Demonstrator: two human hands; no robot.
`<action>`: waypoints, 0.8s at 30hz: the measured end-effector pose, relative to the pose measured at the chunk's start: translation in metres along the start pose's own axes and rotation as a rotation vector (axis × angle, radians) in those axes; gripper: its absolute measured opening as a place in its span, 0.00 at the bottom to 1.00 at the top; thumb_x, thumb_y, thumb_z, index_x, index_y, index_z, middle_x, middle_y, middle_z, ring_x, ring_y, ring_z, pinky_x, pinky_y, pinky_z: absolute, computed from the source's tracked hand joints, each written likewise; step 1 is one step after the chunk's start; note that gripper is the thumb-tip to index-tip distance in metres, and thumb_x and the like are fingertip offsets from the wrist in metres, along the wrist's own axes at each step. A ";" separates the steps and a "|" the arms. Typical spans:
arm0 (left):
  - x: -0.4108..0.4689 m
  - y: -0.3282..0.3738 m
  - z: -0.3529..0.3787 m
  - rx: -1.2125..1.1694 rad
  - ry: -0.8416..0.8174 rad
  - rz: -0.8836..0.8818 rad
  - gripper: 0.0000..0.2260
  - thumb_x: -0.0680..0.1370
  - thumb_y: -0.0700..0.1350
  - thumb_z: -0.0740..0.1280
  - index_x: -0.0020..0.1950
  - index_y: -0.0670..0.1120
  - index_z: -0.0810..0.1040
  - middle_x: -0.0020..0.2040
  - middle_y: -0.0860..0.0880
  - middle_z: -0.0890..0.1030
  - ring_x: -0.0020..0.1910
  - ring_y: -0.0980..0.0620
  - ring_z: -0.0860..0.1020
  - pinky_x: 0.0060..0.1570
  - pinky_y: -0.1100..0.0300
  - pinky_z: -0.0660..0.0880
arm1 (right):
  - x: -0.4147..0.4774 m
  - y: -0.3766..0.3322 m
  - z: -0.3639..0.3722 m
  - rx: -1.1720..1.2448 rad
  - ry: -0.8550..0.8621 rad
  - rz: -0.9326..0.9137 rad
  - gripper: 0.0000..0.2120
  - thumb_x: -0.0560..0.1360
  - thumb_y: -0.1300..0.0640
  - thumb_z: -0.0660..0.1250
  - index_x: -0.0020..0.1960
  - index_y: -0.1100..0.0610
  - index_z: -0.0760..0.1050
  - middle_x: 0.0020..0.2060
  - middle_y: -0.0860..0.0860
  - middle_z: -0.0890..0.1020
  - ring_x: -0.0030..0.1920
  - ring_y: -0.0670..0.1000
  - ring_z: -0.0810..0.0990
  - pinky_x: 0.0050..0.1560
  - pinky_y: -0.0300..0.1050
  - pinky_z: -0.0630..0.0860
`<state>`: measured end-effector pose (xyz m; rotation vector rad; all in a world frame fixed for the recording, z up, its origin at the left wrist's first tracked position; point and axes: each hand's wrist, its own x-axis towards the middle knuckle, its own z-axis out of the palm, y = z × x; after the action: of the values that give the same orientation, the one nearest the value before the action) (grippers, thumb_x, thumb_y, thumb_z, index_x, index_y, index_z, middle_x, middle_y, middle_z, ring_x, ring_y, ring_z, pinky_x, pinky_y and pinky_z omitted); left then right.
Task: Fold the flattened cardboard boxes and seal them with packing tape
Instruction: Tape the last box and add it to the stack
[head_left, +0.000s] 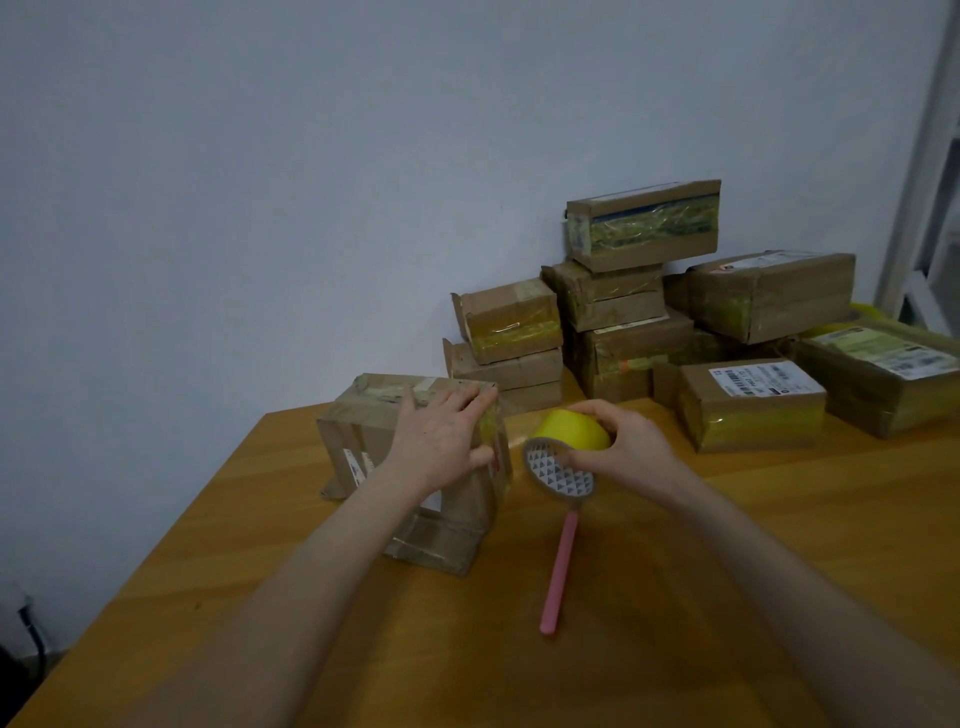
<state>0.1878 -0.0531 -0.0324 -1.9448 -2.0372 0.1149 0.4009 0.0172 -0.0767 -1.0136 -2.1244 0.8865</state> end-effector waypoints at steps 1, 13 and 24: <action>0.002 -0.003 -0.002 -0.047 0.002 0.030 0.37 0.75 0.64 0.62 0.78 0.55 0.48 0.78 0.51 0.55 0.76 0.51 0.55 0.73 0.39 0.48 | 0.002 0.000 -0.001 -0.003 -0.008 0.001 0.28 0.69 0.53 0.75 0.66 0.49 0.69 0.57 0.51 0.76 0.54 0.50 0.77 0.47 0.47 0.81; 0.043 -0.052 -0.017 -0.227 -0.393 0.132 0.54 0.66 0.66 0.72 0.77 0.56 0.36 0.78 0.51 0.39 0.77 0.50 0.40 0.73 0.42 0.38 | 0.033 0.002 0.005 0.036 -0.182 0.110 0.26 0.72 0.62 0.69 0.68 0.50 0.68 0.58 0.52 0.73 0.54 0.50 0.76 0.51 0.46 0.80; 0.017 -0.055 0.009 -0.296 -0.279 -0.006 0.52 0.62 0.73 0.67 0.77 0.58 0.43 0.75 0.55 0.49 0.74 0.43 0.53 0.71 0.43 0.59 | 0.035 0.007 -0.002 0.037 -0.172 0.079 0.21 0.71 0.64 0.70 0.58 0.48 0.68 0.49 0.48 0.74 0.47 0.47 0.77 0.44 0.42 0.80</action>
<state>0.1322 -0.0387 -0.0224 -2.2036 -2.3517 0.0923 0.3868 0.0500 -0.0727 -1.0411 -2.2132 1.0817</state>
